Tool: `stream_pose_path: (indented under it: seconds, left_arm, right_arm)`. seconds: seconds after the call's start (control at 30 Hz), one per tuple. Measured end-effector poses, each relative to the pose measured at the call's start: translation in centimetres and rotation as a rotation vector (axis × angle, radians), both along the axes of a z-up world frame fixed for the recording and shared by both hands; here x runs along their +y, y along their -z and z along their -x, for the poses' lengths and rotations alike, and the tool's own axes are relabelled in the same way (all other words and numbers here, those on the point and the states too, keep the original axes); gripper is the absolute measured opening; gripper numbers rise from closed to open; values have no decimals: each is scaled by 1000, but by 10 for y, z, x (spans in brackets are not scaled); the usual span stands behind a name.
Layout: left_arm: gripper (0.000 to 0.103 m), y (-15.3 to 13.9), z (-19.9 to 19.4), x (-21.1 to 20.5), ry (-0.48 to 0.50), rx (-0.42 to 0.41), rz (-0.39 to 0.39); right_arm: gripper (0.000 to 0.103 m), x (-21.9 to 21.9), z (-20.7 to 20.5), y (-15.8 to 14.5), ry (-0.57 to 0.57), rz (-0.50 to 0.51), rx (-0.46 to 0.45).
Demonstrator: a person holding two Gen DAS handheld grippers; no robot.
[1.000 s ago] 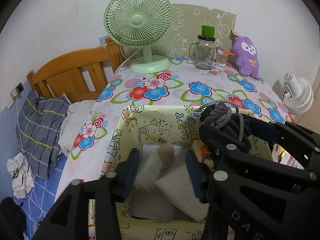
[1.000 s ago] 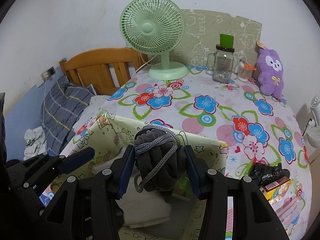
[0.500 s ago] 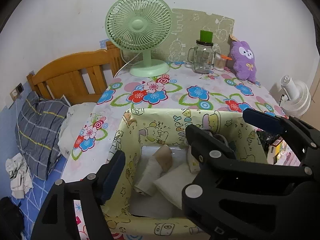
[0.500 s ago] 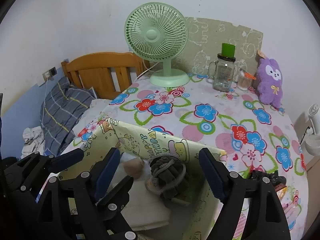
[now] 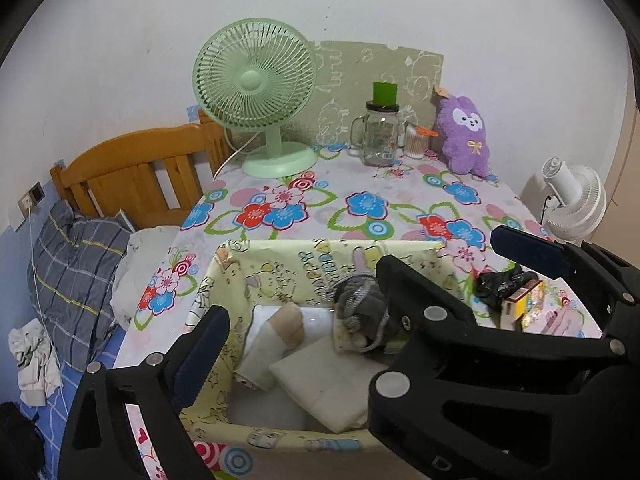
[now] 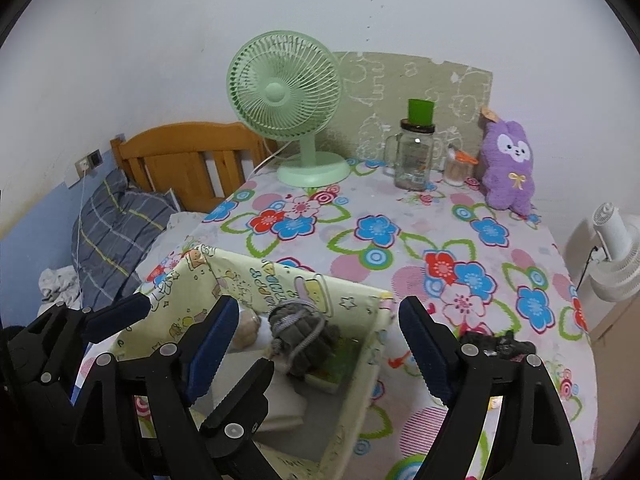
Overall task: Organize soft objects
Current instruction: 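Withdraw both tools from the box toward the clear tube pack and pink packet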
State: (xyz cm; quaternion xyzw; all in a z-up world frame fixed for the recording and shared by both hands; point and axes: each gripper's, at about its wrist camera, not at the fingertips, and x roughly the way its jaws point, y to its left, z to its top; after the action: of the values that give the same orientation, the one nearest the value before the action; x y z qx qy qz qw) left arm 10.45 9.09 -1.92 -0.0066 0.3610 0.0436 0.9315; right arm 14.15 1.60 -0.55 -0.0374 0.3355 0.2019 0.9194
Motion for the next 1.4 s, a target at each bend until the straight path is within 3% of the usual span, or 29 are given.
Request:
stream_pose_path:
  seconds: [0.13,0.27,0.57,1.1,1.4]
  left_arm:
    - [100,-7,4,-11,5,-24,-3]
    - [101,-14,10,-22,9,-52,-6]
    - [103,-26,22,-47,36,-89,-15]
    - [103,-35,41,-94,114,-154,8]
    - [103,-22,44,-124,163,-128,34]
  right_arm:
    - [85,-14,7,-8,20,-5,-19]
    - [95,-27,14,-15,48,-11,-45]
    - [99,-57,30,-28,87,-24,-85]
    - [101,-107,58,-41,125,-27,-146]
    - [103,-133,69,-34,198,48,-160]
